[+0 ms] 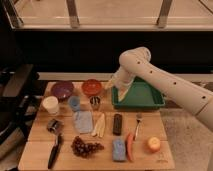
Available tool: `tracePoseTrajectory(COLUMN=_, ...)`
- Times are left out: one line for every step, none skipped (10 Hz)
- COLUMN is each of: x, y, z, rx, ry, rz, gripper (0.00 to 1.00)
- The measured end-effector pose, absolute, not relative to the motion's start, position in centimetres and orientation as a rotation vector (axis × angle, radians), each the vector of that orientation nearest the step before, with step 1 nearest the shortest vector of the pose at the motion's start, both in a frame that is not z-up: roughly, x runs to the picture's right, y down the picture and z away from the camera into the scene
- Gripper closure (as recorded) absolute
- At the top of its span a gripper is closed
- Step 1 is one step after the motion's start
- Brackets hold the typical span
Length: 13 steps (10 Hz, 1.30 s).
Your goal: Wipe red bowl with eraser
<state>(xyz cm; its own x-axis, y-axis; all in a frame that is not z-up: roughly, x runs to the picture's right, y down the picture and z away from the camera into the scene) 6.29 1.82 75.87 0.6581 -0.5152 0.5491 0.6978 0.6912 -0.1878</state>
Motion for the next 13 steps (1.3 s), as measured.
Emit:
tracePoseTrajectory(x=6.26, y=1.83, z=75.88, rx=-0.406, ry=-0.486, rz=-0.709, gripper=0.35)
tracePoseTrajectory(x=6.28, y=1.89, z=75.93, rx=-0.407, ry=-0.486, rz=-0.708, gripper=0.35)
tracePoseTrajectory(x=6.3, y=1.86, z=75.91, rx=-0.406, ry=-0.486, rz=-0.708, gripper=0.35)
tracePoseTrajectory(x=6.3, y=1.87, z=75.92, rx=-0.406, ry=-0.486, rz=-0.708, gripper=0.35)
tracePoseTrajectory(x=6.3, y=1.87, z=75.92, rx=-0.406, ry=-0.486, rz=-0.708, gripper=0.35)
tracePoseTrajectory(x=6.34, y=1.88, z=75.92, rx=-0.407, ry=-0.486, rz=-0.707, gripper=0.35)
tracePoseTrajectory(x=6.34, y=1.88, z=75.92, rx=-0.407, ry=-0.486, rz=-0.707, gripper=0.35)
tracePoseTrajectory(x=6.29, y=1.88, z=75.92, rx=-0.407, ry=-0.486, rz=-0.708, gripper=0.35)
tracePoseTrajectory(x=6.3, y=1.87, z=75.92, rx=-0.407, ry=-0.486, rz=-0.708, gripper=0.35)
tracePoseTrajectory(x=6.3, y=1.88, z=75.92, rx=-0.407, ry=-0.486, rz=-0.708, gripper=0.35)
tracePoseTrajectory(x=6.3, y=1.87, z=75.92, rx=-0.406, ry=-0.486, rz=-0.708, gripper=0.35)
tracePoseTrajectory(x=6.33, y=1.81, z=75.9, rx=-0.404, ry=-0.488, rz=-0.711, gripper=0.35)
tracePoseTrajectory(x=6.4, y=1.78, z=75.72, rx=-0.409, ry=-0.495, rz=-0.725, gripper=0.35)
